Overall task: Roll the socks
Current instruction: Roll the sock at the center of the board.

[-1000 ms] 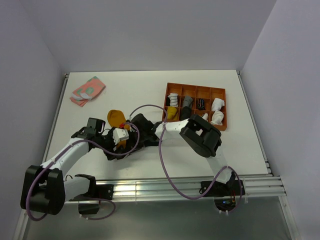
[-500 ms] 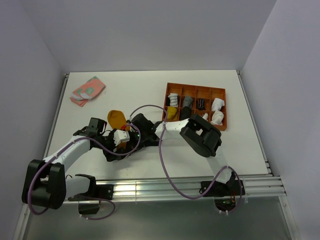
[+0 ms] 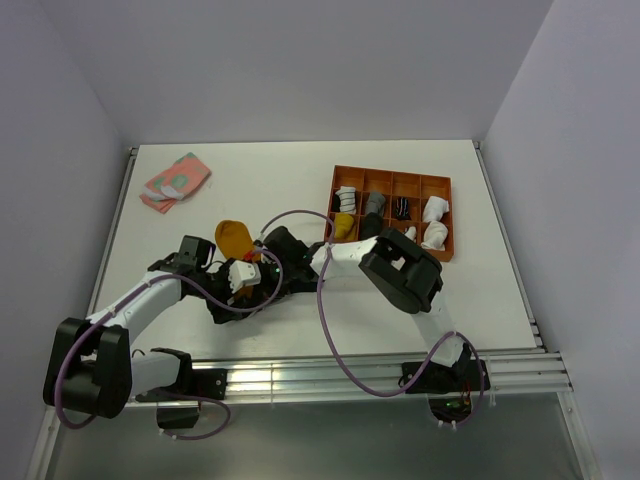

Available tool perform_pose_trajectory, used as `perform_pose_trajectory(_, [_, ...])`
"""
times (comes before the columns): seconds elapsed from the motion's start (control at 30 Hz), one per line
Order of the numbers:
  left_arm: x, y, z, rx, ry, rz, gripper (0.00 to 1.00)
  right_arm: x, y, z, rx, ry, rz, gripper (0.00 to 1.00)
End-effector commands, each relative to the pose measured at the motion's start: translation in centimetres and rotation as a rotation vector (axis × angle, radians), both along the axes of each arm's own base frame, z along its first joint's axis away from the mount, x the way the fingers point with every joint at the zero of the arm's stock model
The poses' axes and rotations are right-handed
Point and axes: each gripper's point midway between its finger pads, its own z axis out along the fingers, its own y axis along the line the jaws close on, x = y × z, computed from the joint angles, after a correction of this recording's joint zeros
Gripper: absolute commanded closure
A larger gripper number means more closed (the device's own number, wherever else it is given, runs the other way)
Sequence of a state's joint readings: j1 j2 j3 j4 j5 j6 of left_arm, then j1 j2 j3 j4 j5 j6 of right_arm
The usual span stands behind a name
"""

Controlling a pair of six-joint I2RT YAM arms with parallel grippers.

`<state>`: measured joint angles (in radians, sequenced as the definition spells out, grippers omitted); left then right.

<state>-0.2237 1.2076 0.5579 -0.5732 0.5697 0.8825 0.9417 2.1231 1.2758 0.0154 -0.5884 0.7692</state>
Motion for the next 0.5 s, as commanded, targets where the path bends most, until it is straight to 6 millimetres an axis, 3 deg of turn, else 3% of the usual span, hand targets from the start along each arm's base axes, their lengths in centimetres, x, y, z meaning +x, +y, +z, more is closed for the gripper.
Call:
perform_pose_trajectory(0.0, [0.59, -0.27, 0.44, 0.0, -0.029, -0.028, 0.2, -0.56, -1.96, -3.03, -0.11, 0.045, -0.018, 1.0])
perform_pose_trajectory(0.47, [0.93, -0.54, 0.92, -0.007, -0.05, -0.044, 0.2, -0.53, -2.52, -3.26, -0.123, 0.056, -0.029, 1.0])
